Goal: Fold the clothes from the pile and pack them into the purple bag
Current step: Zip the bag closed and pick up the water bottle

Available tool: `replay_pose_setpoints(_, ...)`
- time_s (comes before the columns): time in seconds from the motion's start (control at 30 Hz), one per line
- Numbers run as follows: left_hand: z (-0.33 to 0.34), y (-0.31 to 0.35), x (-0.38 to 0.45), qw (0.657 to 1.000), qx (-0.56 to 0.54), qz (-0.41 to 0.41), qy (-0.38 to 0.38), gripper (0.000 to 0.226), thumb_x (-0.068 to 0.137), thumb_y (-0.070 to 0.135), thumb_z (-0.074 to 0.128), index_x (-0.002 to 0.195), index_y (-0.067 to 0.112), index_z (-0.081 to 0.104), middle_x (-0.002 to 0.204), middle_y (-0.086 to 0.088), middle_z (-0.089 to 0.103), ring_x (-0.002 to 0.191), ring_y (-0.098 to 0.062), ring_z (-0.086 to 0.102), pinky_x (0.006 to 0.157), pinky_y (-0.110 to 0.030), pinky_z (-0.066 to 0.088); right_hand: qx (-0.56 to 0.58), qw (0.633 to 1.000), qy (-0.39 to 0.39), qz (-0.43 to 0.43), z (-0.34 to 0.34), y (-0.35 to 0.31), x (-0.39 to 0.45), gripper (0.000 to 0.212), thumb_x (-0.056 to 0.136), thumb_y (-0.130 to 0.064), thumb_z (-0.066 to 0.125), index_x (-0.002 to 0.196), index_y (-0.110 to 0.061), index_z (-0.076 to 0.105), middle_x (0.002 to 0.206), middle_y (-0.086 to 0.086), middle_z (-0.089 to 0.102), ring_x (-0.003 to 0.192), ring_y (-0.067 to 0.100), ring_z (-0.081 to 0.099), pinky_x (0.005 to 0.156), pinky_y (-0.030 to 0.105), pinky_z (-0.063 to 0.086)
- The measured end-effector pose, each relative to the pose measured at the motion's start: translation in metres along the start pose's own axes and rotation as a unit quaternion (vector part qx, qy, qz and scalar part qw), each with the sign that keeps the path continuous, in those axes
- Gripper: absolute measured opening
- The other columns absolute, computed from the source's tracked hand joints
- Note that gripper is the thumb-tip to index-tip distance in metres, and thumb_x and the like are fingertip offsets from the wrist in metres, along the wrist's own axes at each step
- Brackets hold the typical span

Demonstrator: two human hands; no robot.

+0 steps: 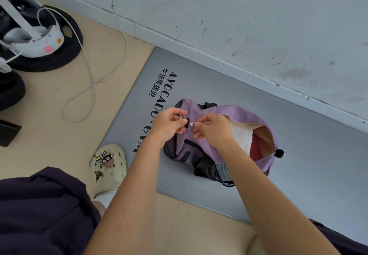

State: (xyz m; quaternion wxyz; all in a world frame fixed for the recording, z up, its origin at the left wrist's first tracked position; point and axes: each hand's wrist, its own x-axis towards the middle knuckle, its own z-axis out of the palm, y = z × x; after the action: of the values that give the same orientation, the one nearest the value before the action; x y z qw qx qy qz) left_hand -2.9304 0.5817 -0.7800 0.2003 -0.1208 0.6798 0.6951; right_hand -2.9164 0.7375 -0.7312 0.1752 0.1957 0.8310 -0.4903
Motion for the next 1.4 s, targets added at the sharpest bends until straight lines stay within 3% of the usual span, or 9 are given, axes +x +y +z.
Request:
replay_pose_setpoints(0.27, -0.014, 0.004, 0.000, 0.987, 0.134, 0.008, 0.092, 0.020, 0.088, 0.004, 0.063, 0.088, 0.023, 0.066, 0.084, -0.010, 0.065, 0.057, -0.014, 0.063, 0.057, -0.025, 0.051, -0.311, 0.944, 0.097, 0.048, -0.082, 0.037, -0.015, 0.015, 0.091, -0.017, 0.061, 0.077, -0.011, 0.063, 0.075, 0.010, 0.070, 0.070, 0.026, 0.066, 0.072, 0.039, 0.055)
replay_pose_setpoints(0.4, 0.014, 0.031, -0.009, 0.917, 0.363, 0.103, 0.127, 0.018, 0.086, 0.026, 0.065, 0.103, 0.027, 0.069, 0.092, 0.007, 0.059, 0.079, -0.015, 0.055, 0.068, -0.027, 0.040, -0.116, 0.984, 0.074, 0.112, -0.090, 0.042, -0.025, 0.017, 0.092, -0.015, 0.064, 0.092, 0.002, 0.061, 0.075, 0.016, 0.072, 0.060, 0.021, 0.072, 0.055, 0.030, 0.058)
replay_pose_setpoints(0.5, 0.064, 0.043, -0.016, 0.928, 0.342, 0.147, -0.011, 0.024, 0.092, 0.033, 0.056, 0.112, 0.026, 0.068, 0.105, 0.008, 0.062, 0.093, -0.015, 0.059, 0.075, -0.030, 0.045, 0.025, 0.990, 0.066, 0.124, -0.082, 0.041, -0.028, 0.024, 0.092, -0.012, 0.064, 0.099, 0.011, 0.059, 0.078, 0.021, 0.072, 0.060, 0.021, 0.072, 0.049, 0.024, 0.055)
replay_pose_setpoints(0.63, 0.115, 0.013, -0.030, 0.915, 0.364, 0.059, -0.161, 0.041, 0.100, 0.041, 0.044, 0.129, 0.015, 0.057, 0.131, -0.011, 0.051, 0.118, -0.028, 0.052, 0.100, -0.043, 0.045, 0.158, 0.974, 0.104, 0.127, -0.085, 0.046, -0.030, 0.020, 0.089, -0.010, 0.069, 0.095, 0.010, 0.066, 0.078, 0.019, 0.073, 0.064, 0.024, 0.072, 0.057, 0.027, 0.058)
replay_pose_setpoints(0.83, 0.111, -0.020, -0.026, 0.925, 0.354, 0.127, -0.052, 0.032, 0.098, 0.047, 0.045, 0.097, 0.016, 0.052, 0.105, -0.001, 0.046, 0.099, -0.018, 0.042, 0.087, -0.034, 0.042, -0.052, 0.985, 0.147, 0.074, -0.098, 0.063, -0.022, 0.021, 0.085, -0.028, 0.074, 0.072, -0.012, 0.068, 0.054, 0.000, 0.066, 0.053, 0.013, 0.062, 0.054, 0.022, 0.044)
replay_pose_setpoints(1.07, 0.110, -0.024, -0.021, 0.890, 0.423, 0.171, -0.023, 0.029, 0.097, 0.048, 0.045, 0.092, 0.020, 0.050, 0.100, 0.004, 0.045, 0.095, -0.014, 0.040, 0.082, -0.029, 0.036, -0.166, 0.950, 0.257, 0.060, -0.159, 0.130, -0.039, 0.027, 0.083, -0.025, 0.074, 0.066, -0.007, 0.063, 0.081, 0.004, 0.062, 0.070, 0.025, 0.058, 0.059, 0.025, 0.037)
replay_pose_setpoints(1.2, 0.103, -0.024, -0.018, 0.878, 0.446, 0.175, 0.000, 0.027, 0.092, 0.045, 0.061, 0.091, 0.019, 0.055, 0.097, 0.003, 0.046, 0.093, -0.015, 0.041, 0.078, -0.030, 0.036, -0.091, 0.929, 0.336, 0.124, -0.196, 0.163, -0.044, 0.023, 0.091, -0.027, 0.065, 0.082, -0.008, 0.056, 0.103, 0.010, 0.056, 0.071, 0.024, 0.063, 0.065, 0.030, 0.041)
replay_pose_setpoints(1.27, 0.108, -0.018, -0.019, 0.887, 0.427, 0.177, 0.019, 0.025, 0.088, 0.038, 0.069, 0.082, 0.018, 0.055, 0.089, 0.002, 0.049, 0.088, -0.017, 0.045, 0.073, -0.031, 0.039, 0.041, 0.946, 0.297, 0.124, -0.199, 0.170, -0.044, 0.019, 0.094, -0.018, 0.060, 0.085, -0.004, 0.050, 0.092, 0.018, 0.065, 0.052, 0.018, 0.068, 0.053, 0.032, 0.052)
replay_pose_setpoints(1.4, 0.119, -0.002, -0.018, 0.914, 0.369, 0.167, 0.033, 0.032, 0.084, 0.023, 0.075, 0.068, 0.011, 0.051, 0.074, -0.001, 0.051, 0.076, -0.023, 0.049, 0.067, -0.033, 0.039, 0.231, 0.931, 0.268, 0.093, -0.198, 0.159, -0.039, 0.018, 0.095, -0.008, 0.055, 0.082, -0.009, 0.043, 0.081, 0.024, 0.065, 0.059, 0.028, 0.072, 0.052, 0.029, 0.059)
